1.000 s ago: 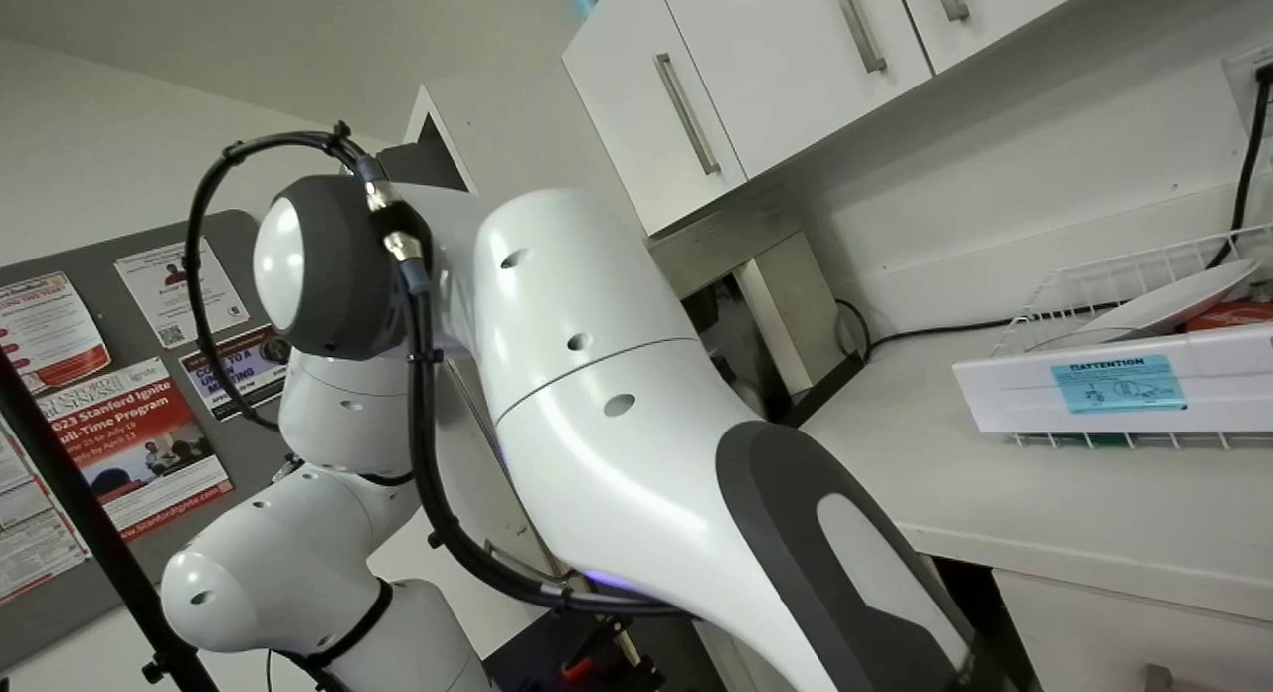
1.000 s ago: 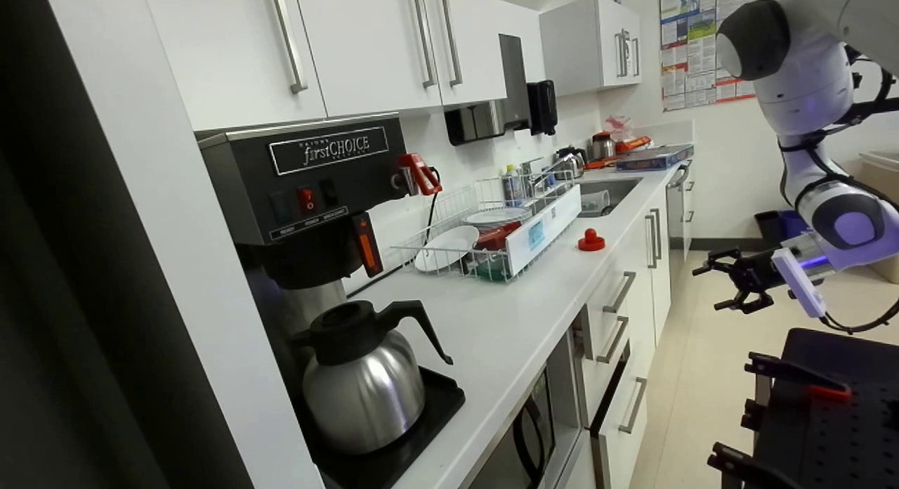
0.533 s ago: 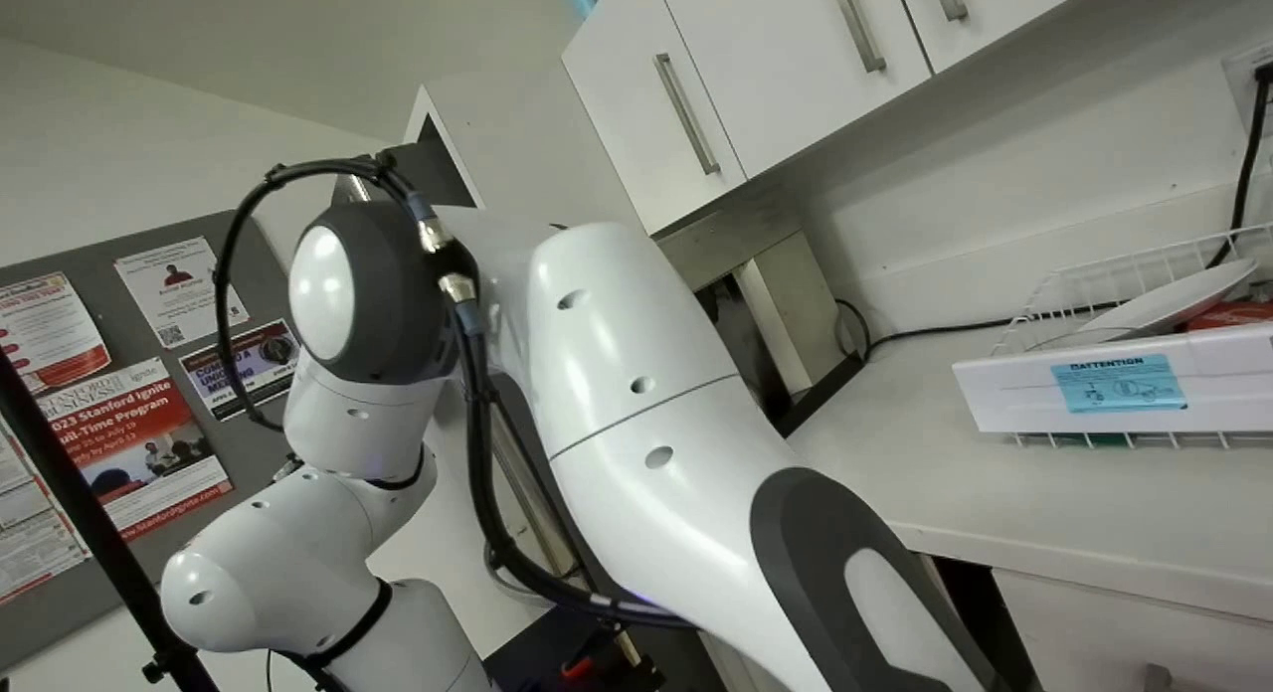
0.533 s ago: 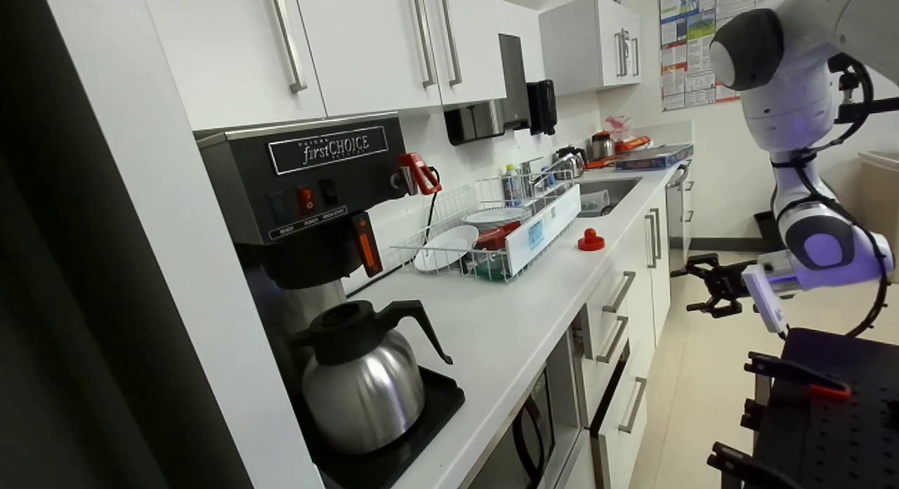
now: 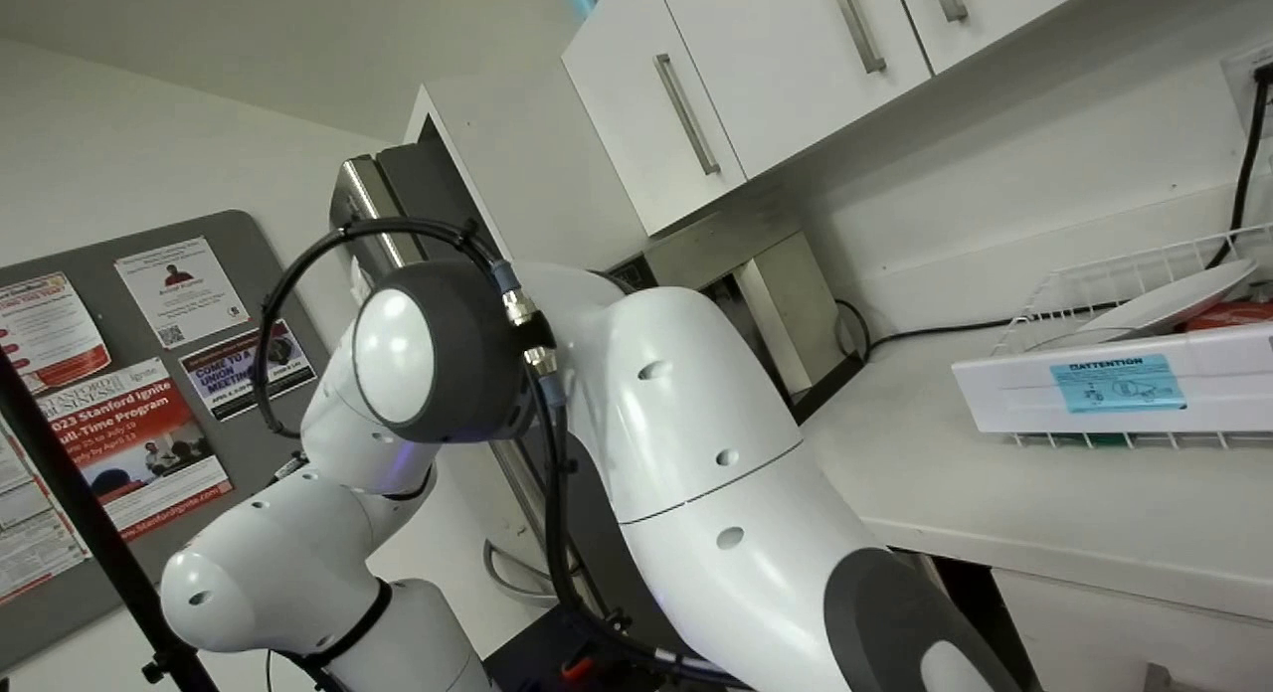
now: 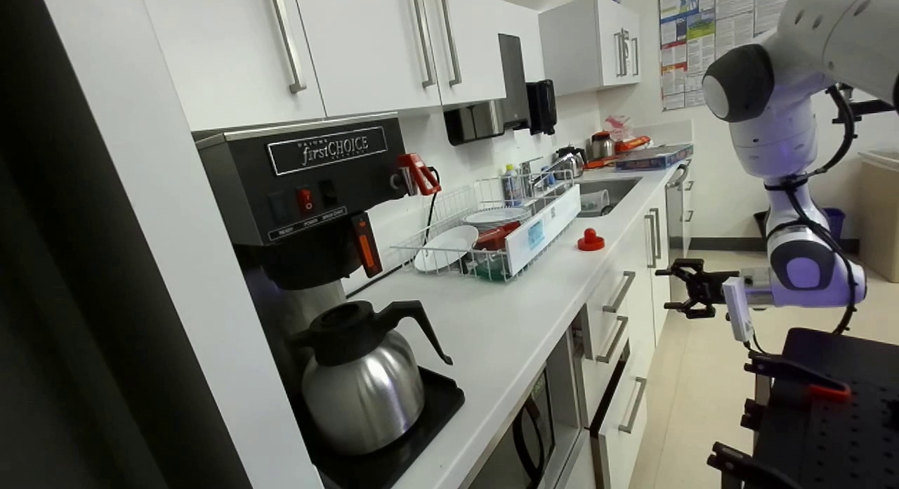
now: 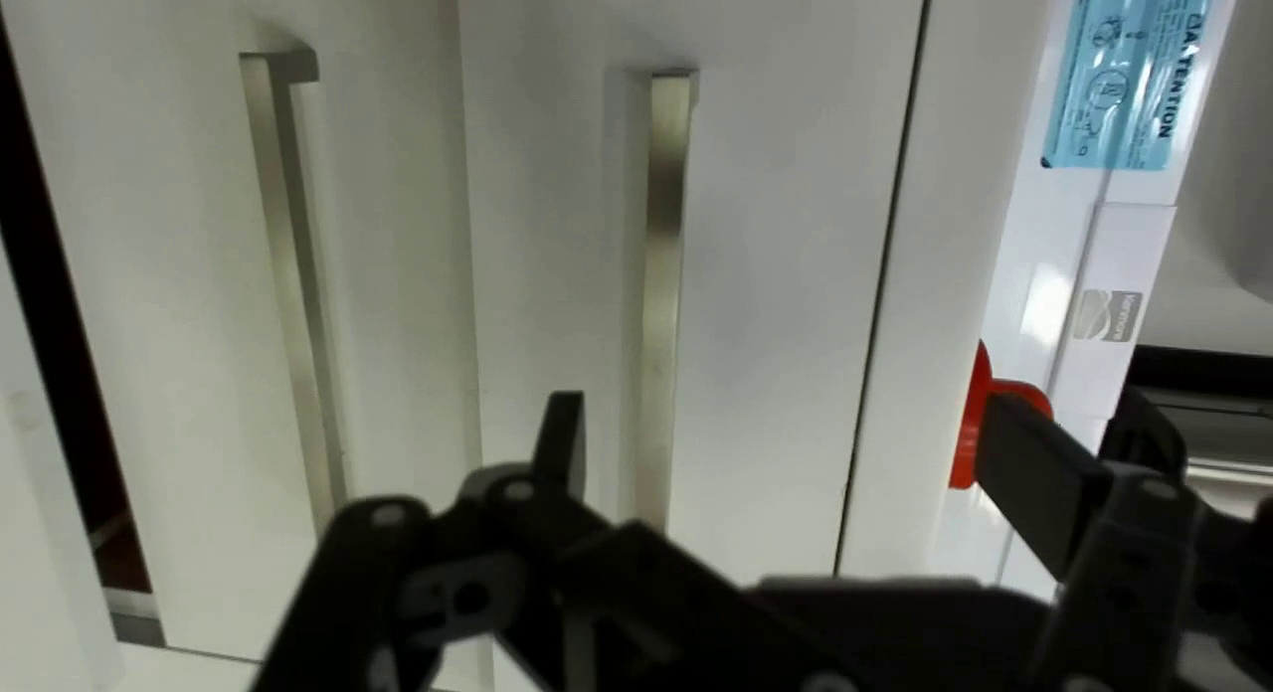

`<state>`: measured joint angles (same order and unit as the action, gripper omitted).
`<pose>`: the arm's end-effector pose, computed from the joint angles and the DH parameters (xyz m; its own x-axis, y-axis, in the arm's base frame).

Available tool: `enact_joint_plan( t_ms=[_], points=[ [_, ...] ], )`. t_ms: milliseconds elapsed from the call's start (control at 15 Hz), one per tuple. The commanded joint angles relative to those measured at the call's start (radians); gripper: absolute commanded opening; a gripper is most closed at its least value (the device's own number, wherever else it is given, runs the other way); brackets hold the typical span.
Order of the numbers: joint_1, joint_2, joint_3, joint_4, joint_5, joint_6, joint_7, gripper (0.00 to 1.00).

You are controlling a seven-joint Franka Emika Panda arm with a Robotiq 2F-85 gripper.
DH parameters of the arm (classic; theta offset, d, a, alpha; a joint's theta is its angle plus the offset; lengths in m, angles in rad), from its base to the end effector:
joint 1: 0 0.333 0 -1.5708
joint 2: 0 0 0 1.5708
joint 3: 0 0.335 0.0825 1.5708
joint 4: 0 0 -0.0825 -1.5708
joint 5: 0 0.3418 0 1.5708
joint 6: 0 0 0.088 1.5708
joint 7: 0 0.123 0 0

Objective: Close the top left drawer

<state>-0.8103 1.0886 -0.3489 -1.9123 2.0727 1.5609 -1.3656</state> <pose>0.3126 -0.4454 0.0064 0.1073 -0.9905 0.0865 -0.1706 -0.1040 -0.9798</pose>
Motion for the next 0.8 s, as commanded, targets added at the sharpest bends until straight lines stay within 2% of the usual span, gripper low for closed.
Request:
enact_joint_plan(
  t_ms=[0,533,667,733],
  points=[
    [0.001,0.045,-0.012,0.095,-0.033,-0.073,0.068,1.0],
    [0.018,0.13,0.025,0.239,-0.001,-0.04,0.162,1.0],
    [0.029,0.139,0.039,0.247,0.02,-0.012,0.178,1.0],
    [0.022,0.126,0.025,0.222,0.006,-0.043,0.141,1.0]
  ],
)
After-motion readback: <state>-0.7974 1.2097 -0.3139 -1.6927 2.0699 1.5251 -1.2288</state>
